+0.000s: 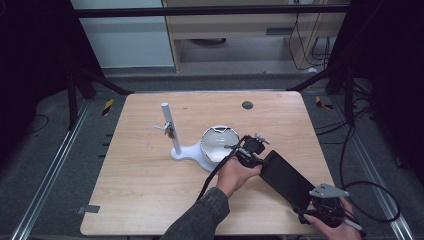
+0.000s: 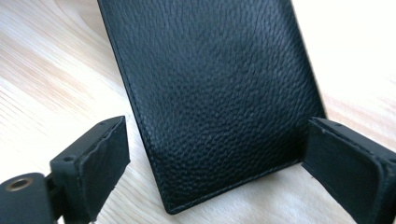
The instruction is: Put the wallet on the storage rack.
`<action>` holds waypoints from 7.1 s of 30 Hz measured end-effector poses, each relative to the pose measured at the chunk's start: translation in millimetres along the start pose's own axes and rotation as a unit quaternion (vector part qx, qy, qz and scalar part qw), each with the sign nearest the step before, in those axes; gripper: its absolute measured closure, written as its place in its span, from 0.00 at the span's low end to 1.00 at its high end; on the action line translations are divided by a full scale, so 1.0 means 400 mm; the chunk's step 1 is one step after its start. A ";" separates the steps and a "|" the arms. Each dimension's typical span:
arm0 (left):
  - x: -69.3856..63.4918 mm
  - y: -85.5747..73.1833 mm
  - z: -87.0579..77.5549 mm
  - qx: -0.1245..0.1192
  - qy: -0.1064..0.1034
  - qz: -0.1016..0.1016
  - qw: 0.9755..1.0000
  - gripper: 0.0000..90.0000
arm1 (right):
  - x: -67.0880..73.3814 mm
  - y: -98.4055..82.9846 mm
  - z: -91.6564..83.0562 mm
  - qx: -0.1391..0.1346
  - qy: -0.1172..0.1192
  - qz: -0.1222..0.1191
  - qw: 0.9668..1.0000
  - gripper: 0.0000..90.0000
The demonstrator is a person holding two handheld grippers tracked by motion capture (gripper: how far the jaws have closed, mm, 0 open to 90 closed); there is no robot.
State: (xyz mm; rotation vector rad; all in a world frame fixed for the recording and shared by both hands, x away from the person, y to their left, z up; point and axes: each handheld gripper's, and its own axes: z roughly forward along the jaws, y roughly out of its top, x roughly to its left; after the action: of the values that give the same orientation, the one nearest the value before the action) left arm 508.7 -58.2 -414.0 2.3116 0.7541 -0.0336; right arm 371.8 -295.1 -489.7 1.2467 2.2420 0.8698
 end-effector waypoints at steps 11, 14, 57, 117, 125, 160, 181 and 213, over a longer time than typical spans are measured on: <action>-0.010 0.010 -0.080 0.012 0.016 0.038 0.999 0.98 | 0.016 0.040 -0.010 -0.028 0.031 -0.014 0.999 0.06; -0.013 0.014 -0.105 0.016 0.020 0.051 0.998 0.98 | 0.020 0.049 -0.011 -0.031 0.037 -0.018 0.999 0.07; -0.034 0.012 -0.301 0.060 0.047 0.167 0.983 0.98 | 0.102 0.270 0.025 -0.067 0.161 -0.118 0.978 0.15; -0.075 0.026 -0.333 0.061 0.031 0.231 0.970 0.98 | 0.131 0.359 0.093 -0.086 0.245 -0.131 0.957 0.41; -0.078 0.023 -0.331 0.060 0.030 0.235 0.970 0.98 | 0.137 0.358 0.073 -0.091 0.250 -0.147 0.953 0.59; -0.046 -0.131 -0.429 -0.065 0.090 0.144 0.983 0.18 | 0.094 0.354 -0.021 -0.091 0.159 -0.139 0.973 0.80; 0.059 -0.351 -0.429 -0.103 0.099 0.067 0.987 0.09 | 0.092 0.414 -0.070 -0.115 0.109 -0.110 0.981 0.79; 0.310 -0.680 -0.447 -0.124 0.284 -0.100 0.946 0.07 | 0.153 0.609 -0.037 -0.235 0.085 -0.036 0.968 0.80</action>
State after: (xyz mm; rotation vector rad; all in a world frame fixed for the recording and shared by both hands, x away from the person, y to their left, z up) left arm 436.2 277.4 -472.7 2.0011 1.1994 0.6255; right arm 476.0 -149.6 -312.7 0.8926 2.0154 1.4221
